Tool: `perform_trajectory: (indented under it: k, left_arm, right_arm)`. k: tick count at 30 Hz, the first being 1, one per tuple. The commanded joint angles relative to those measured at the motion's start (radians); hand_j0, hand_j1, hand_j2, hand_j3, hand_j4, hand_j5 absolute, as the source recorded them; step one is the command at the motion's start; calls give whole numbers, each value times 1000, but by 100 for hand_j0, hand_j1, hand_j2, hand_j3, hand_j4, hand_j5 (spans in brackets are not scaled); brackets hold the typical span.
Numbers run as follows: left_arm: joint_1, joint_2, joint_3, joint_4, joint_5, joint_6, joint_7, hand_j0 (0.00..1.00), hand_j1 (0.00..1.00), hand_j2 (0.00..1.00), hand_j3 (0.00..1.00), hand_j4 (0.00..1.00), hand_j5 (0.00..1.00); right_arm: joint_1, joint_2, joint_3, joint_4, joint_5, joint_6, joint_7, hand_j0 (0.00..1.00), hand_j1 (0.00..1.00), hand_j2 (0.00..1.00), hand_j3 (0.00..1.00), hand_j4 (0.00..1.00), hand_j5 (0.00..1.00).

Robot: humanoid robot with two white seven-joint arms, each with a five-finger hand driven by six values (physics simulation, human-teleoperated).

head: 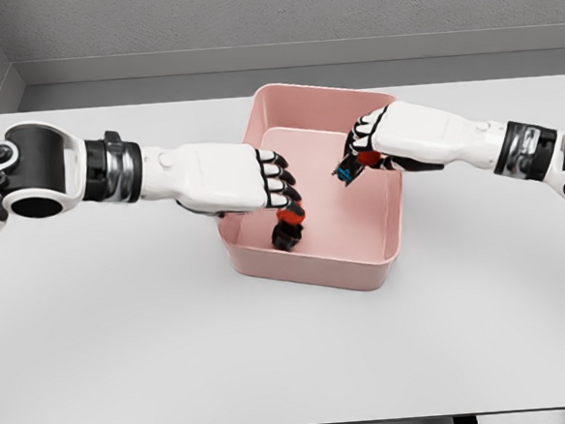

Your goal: Put the industrial switch in the basket with both arms

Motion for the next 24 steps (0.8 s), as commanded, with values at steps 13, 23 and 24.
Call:
perform_trajectory:
  k: [13,23,24]
  left_arm:
    - [54,319,54,109,311,-146,149,100,100,100,100,100,100]
    - [106,327,51,112,300,-146,146,100,100,100,100,100,100]
    - [106,325,51,112,300,-146,146,100,100,100,100,100,100]
  right_arm:
    - [0,-1,-8,4,-7,1,-1,100,100,100,100,100,100]
    - [0,-75,-100,7,-21,1,-13,100,100,100,100,100,100]
    - [0,-95,-100,7,-21,1,-14,100,100,100,100,100,100]
